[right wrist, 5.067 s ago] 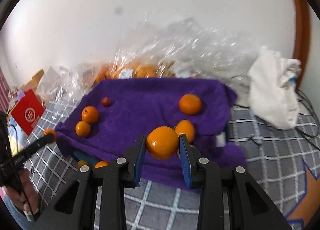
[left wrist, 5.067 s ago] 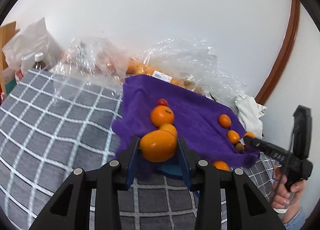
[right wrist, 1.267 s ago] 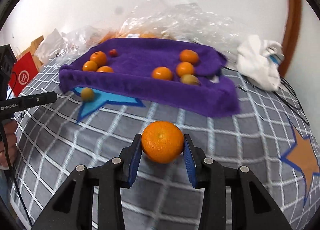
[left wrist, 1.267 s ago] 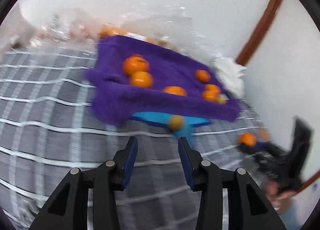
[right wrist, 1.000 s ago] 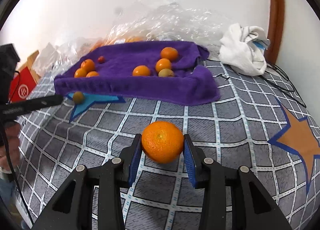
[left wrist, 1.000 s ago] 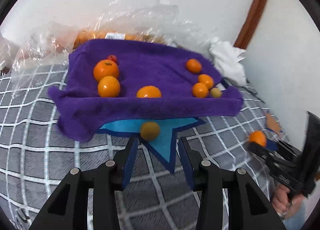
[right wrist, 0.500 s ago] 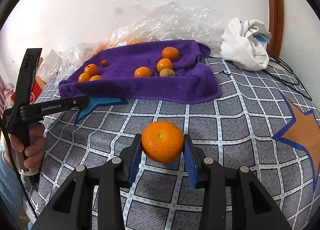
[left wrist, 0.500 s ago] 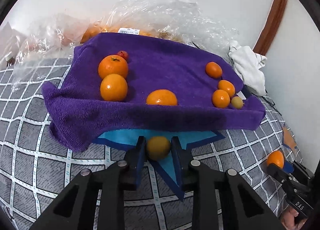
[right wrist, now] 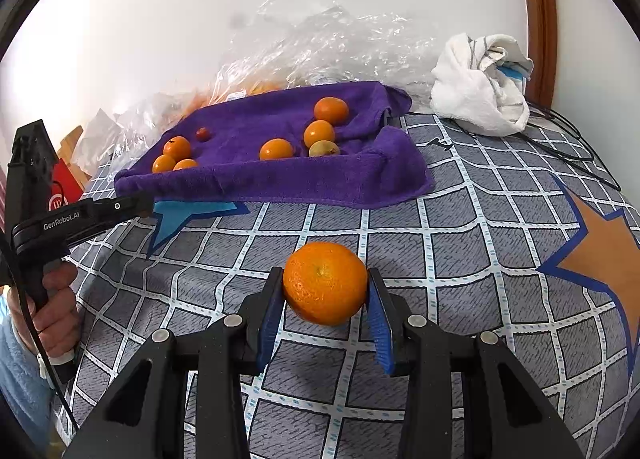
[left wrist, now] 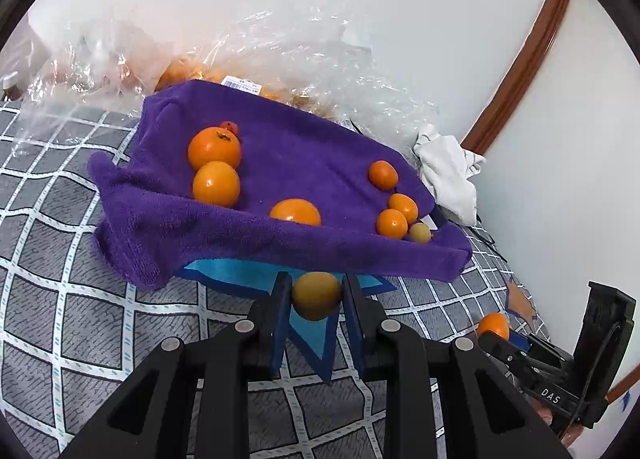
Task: Organize fruits
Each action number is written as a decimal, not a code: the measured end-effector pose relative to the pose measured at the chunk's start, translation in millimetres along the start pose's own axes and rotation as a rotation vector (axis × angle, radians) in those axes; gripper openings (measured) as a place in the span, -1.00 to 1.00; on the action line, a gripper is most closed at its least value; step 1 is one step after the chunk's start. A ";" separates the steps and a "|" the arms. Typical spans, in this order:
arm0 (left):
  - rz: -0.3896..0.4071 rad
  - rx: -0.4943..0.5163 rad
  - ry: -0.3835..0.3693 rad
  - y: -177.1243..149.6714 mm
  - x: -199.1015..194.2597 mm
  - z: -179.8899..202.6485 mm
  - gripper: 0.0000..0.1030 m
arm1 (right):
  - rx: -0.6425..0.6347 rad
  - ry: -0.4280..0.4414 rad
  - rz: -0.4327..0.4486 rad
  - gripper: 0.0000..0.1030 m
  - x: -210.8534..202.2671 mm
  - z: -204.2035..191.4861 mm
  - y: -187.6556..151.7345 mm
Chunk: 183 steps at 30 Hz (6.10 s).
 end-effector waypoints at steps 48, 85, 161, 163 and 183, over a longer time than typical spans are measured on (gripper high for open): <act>0.097 -0.002 0.270 87.7 -54.6 -73.5 -0.53 | -0.021 -0.041 0.007 -0.22 47.7 4.7 121.3; -0.222 0.133 0.220 99.3 110.0 -22.3 -0.52 | -0.087 -0.124 -0.029 0.19 80.6 5.2 137.7; 0.109 0.208 0.334 22.4 -195.9 80.4 0.51 | 0.020 -0.249 0.113 0.97 -193.6 -48.6 40.7; 0.108 0.205 0.332 21.8 -197.3 79.4 0.51 | 0.017 -0.250 0.111 0.97 -192.0 -49.9 39.9; 0.110 0.203 0.341 23.2 -200.5 73.2 0.51 | 0.011 -0.247 0.111 0.97 -189.6 -53.6 41.9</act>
Point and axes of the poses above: each gripper's, at about its wrist camera, not at the fingertips, and x roughly the way its jaws point, z to its right, y to its top, the point moved 10 cm from there along x, roughly the way its jaws point, and after that the axes turned 2 degrees about z, right-handed, at the moved point
